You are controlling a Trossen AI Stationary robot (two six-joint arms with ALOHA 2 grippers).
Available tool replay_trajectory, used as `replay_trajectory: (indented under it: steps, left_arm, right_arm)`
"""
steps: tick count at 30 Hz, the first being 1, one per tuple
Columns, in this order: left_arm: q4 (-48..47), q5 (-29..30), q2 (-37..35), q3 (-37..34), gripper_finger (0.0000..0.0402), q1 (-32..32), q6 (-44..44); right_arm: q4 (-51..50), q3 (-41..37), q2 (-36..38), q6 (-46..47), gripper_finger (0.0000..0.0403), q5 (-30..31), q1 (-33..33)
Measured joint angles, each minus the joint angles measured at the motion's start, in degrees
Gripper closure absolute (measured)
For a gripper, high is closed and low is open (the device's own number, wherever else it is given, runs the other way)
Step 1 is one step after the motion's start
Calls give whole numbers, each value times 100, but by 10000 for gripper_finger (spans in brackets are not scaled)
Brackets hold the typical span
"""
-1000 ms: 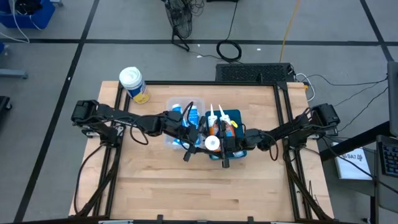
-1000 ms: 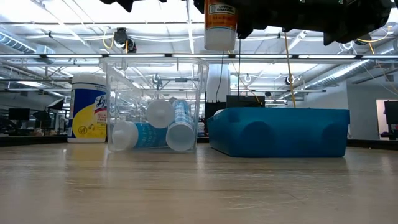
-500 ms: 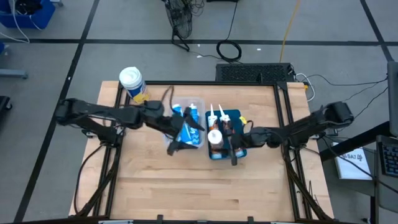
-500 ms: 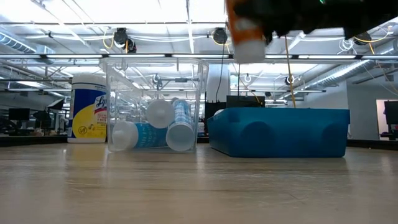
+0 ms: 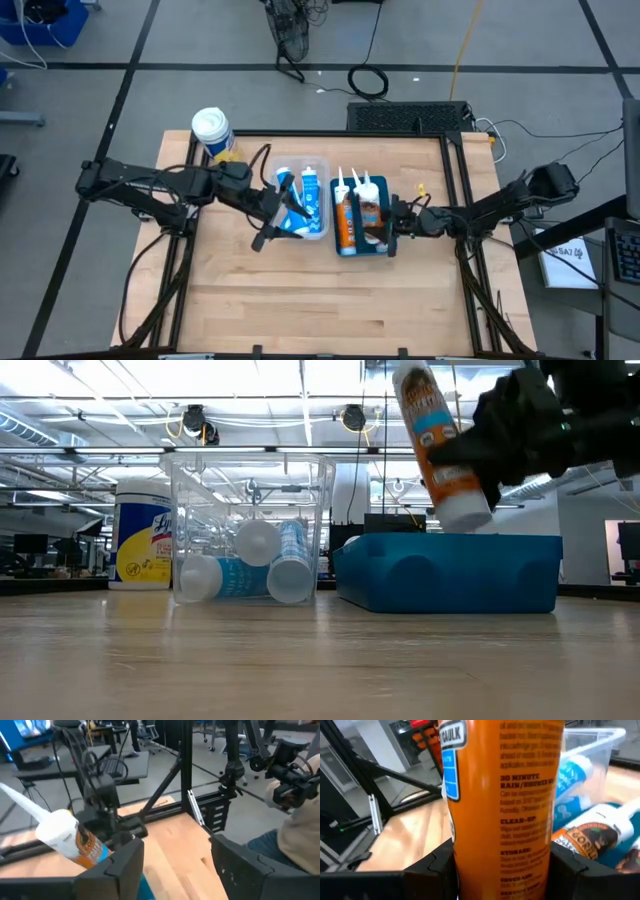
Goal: Pick & place silicon tubes, Sealant and Lysol wipes
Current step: Put the orange sealant into the blue bin
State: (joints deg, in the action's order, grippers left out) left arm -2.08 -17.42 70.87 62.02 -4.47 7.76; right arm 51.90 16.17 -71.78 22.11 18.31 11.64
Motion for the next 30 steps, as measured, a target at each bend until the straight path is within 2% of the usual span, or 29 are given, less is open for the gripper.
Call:
replay_trajectory:
  steps: [6, 17, 22, 30]
  left_arm:
    - [8, 1, -7, 2, 183, -6, 228]
    - [-13, 1, -7, 0, 170, -2, 295]
    - [-153, 3, -7, 0, 177, 0, 307]
    - [-342, 5, -4, 0, 181, 0, 233]
  right_arm:
    - [592, -146, -382, 109, 212, -40, 9]
    - [1487, -145, -1475, 275, 212, -26, 197]
    - [1492, -140, -1716, 372, 212, 293, 199]
    - [1442, -140, -1829, 446, 211, 269, 199]
